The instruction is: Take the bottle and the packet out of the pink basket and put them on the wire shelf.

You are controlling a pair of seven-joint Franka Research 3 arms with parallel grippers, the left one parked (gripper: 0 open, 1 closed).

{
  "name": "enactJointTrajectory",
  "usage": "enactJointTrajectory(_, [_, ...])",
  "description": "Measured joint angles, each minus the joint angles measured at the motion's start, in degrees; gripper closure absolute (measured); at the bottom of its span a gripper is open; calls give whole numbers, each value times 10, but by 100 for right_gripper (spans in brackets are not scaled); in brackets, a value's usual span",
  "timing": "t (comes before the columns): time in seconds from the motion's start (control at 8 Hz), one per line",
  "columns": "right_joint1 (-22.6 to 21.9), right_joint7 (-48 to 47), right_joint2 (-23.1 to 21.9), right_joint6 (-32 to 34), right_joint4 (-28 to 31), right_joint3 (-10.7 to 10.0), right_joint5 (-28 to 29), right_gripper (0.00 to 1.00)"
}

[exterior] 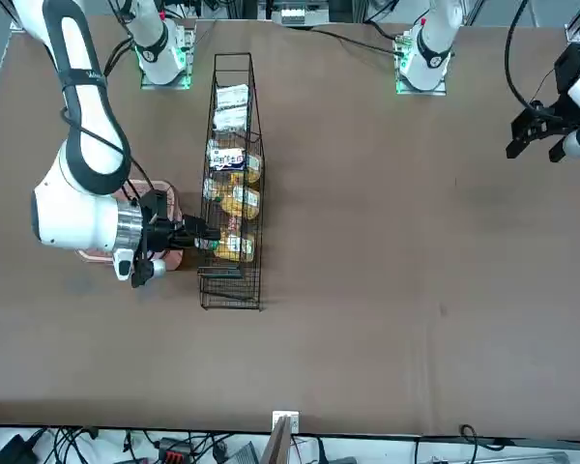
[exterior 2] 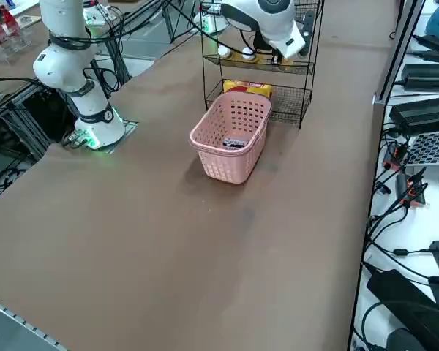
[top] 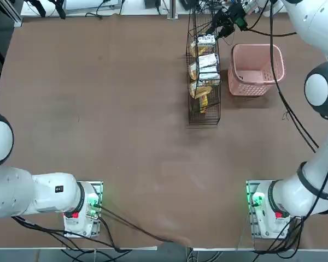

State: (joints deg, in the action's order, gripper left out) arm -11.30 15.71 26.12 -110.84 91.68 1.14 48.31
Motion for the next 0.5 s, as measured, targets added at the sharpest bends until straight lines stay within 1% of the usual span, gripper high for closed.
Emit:
enactJointTrajectory(0.12, [0, 0, 0, 0, 0, 1, 0, 28])
enactJointTrajectory(0.25, [0, 0, -2, 0, -2, 4, 1, 8])
enactJointTrajectory(0.38, [0, 0, -3, 0, -3, 4, 1, 0])
enactJointTrajectory(0.5, [0, 0, -3, 0, -3, 3, 1, 0])
